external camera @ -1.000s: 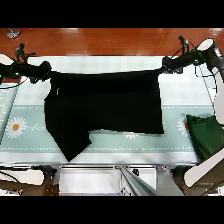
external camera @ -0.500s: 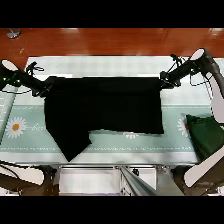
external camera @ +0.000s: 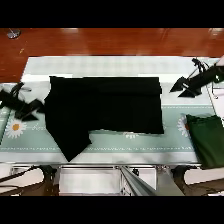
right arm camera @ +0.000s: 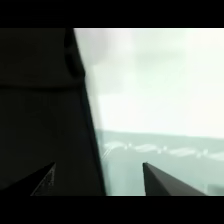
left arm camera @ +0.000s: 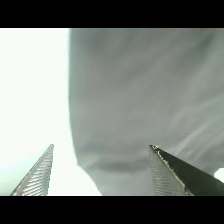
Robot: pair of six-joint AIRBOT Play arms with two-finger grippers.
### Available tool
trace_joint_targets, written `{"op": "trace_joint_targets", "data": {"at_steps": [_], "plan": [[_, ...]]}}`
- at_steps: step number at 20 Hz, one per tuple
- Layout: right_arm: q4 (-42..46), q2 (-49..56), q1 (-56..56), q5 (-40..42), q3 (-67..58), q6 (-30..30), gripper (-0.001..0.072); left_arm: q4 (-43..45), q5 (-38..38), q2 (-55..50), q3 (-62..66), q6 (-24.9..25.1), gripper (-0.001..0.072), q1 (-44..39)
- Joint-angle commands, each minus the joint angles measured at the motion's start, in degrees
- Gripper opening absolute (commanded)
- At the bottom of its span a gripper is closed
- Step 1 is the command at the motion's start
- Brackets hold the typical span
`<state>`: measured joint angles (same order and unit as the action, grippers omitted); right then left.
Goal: Fold the shirts.
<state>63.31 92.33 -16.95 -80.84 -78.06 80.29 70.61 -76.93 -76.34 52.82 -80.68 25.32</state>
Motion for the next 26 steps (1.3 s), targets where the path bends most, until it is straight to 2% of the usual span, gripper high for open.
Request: {"op": "trace_joint_targets", "data": {"at_steps": [1, 3, 6, 8, 11, 14, 15, 16, 17, 19, 20, 22, 26], "plan": [[-7.6, -13.3, -1.9, 11.7, 21.3, -6.3, 0.0625, -8.4, 1.5, 12.0, -16.4, 5.3, 0.0702, 10.4], [-12.3, -17.8, -1.8, 13.9, 29.5, -9.0, 0.0625, -11.8, 3.3, 16.4, -23.9, 5.3, 0.0702, 13.4], [-17.2, -19.7, -1.8, 13.7, 35.1, -12.0, 0.0625, -13.7, 6.8, 19.3, -29.0, 5.4, 0.0702, 12.9], [-18.6, -19.7, -1.8, 13.6, 36.2, -12.5, 0.0625, -14.3, 7.5, 19.2, -31.0, 6.0, 0.0702, 11.5], [-20.0, -19.7, -1.8, 14.4, 36.2, -12.5, 0.0625, -21.9, 9.0, 19.2, -34.6, 10.9, 0.0701, 8.2], [-20.5, -19.7, -4.2, 14.8, 35.1, -11.9, 0.0625, -22.7, 12.5, 19.2, -35.3, 10.9, 0.0689, 4.2], [-19.7, -19.7, -6.0, 13.9, 34.6, -11.5, 0.0625, -22.7, 13.0, 19.2, -35.3, 11.1, 0.0542, 2.9], [-17.9, -19.7, -8.1, 12.5, 34.4, -10.8, 0.0625, -22.7, 13.5, 19.2, -35.3, 11.3, 0.0244, 1.7], [-13.8, -19.7, -9.8, 10.8, 34.5, -9.2, 0.0625, -23.3, 13.8, 19.2, -35.2, 12.4, 0.0011, 0.8], [-2.2, -19.7, -10.4, 6.2, 35.6, -3.6, 0.0625, -24.3, 14.0, 19.2, -34.6, 14.3, 0.0019, 0.2], [0.2, -19.7, -10.1, 4.2, 37.1, -2.1, 0.0625, -24.3, 13.9, 19.2, -34.2, 14.7, 0.0019, 0.2], [-1.1, -19.7, -8.1, 3.1, 40.9, -2.1, 0.0625, -24.4, 13.9, 19.2, -33.8, 14.7, 0.0019, 0.2], [-4.9, -19.1, -0.7, 8.0, 42.9, -2.1, 0.0625, -24.4, 13.9, 19.2, -33.8, 14.7, 0.0019, 0.2]]}}
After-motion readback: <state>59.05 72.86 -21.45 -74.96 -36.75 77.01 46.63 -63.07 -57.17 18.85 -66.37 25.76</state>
